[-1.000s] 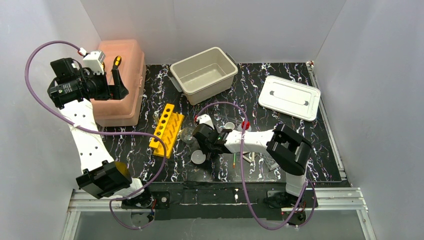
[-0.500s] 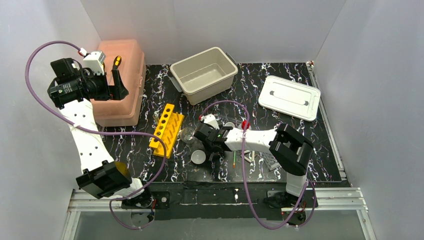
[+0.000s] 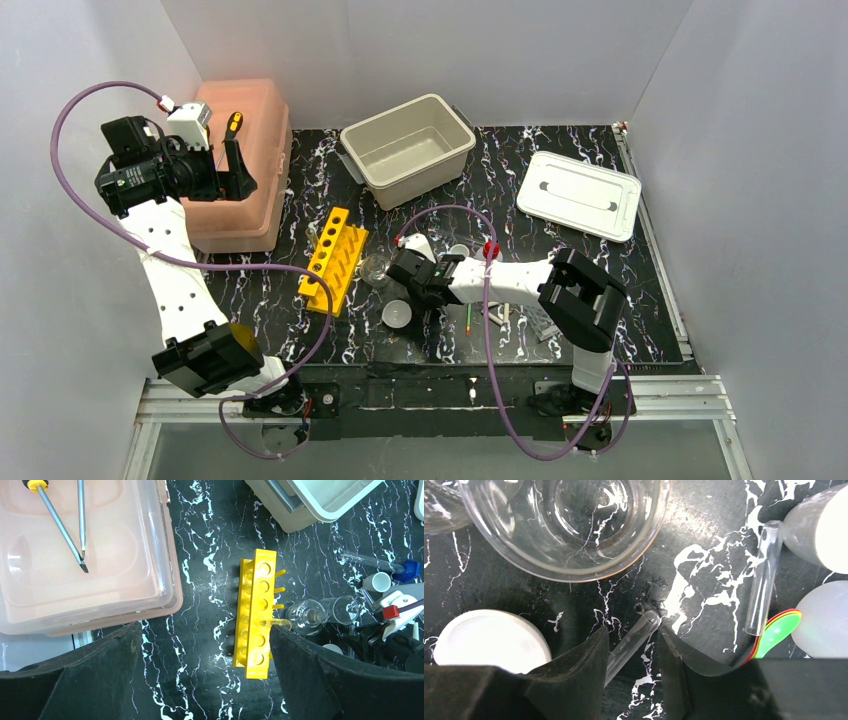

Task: Organize the chemistry lab equipment
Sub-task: Pick up the test tube at the center of the board.

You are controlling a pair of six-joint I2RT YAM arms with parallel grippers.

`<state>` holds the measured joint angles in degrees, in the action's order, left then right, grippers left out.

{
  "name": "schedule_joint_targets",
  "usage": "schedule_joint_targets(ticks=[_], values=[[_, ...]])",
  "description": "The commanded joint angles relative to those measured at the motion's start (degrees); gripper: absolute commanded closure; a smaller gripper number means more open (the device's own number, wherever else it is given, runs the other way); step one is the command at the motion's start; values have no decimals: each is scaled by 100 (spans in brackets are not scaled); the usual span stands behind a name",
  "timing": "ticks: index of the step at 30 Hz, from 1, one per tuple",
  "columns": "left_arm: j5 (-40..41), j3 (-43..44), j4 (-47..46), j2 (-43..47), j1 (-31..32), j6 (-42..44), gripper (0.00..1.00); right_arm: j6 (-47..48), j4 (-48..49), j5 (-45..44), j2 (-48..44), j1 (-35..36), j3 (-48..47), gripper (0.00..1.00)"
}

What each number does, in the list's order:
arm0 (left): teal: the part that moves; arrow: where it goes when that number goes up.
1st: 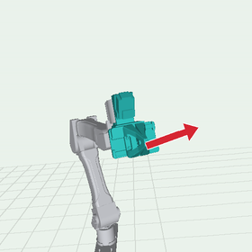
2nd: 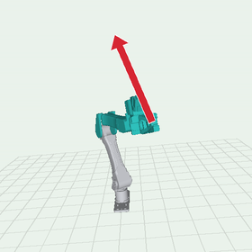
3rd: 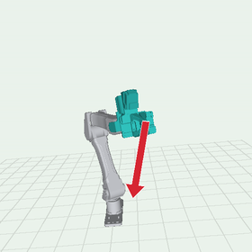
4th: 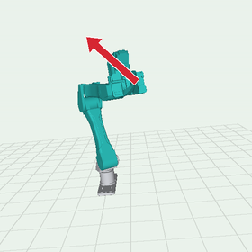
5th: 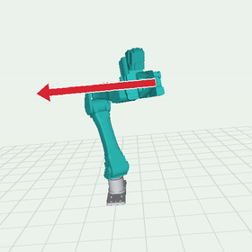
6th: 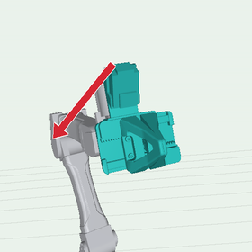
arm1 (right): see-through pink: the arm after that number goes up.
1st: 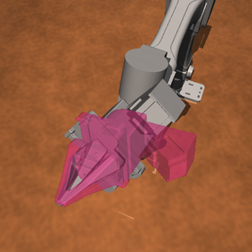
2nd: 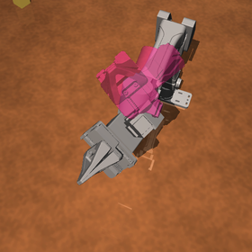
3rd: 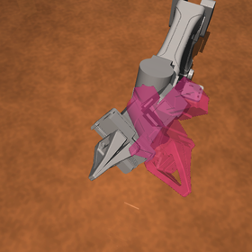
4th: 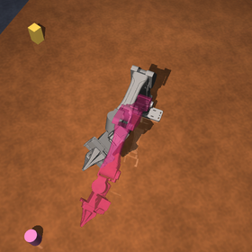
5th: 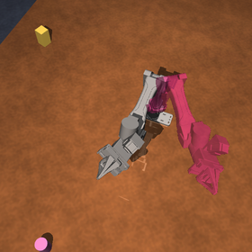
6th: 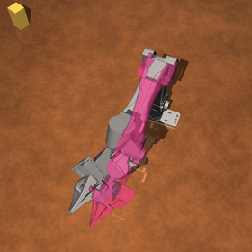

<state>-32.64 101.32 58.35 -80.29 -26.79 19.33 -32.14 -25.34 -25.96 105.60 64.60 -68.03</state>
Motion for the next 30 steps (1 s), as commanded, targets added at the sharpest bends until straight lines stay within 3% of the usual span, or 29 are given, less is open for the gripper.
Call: schedule_joint_targets(ticks=[1,5,8,14,20,23,30], values=[[-178,84,128,80,-3,65,1,-97,-30,316,9,90,-36,51],[-189,-4,150,221,-5,169,1,-231,-352,332,222,97,-204,37],[-186,-38,151,345,-10,227,1,-261,-375,276,178,97,-206,38],[-196,-101,158,476,-9,255,1,-303,-365,220,130,97,-166,56],[-222,-154,190,484,-7,247,1,-216,-351,160,124,97,-219,87],[-237,-172,195,498,-4,236,1,-128,-354,71,15,99,-249,97],[-530,-59,400,355,-3,27,1,351,114,28,-908,97,-312,99]])
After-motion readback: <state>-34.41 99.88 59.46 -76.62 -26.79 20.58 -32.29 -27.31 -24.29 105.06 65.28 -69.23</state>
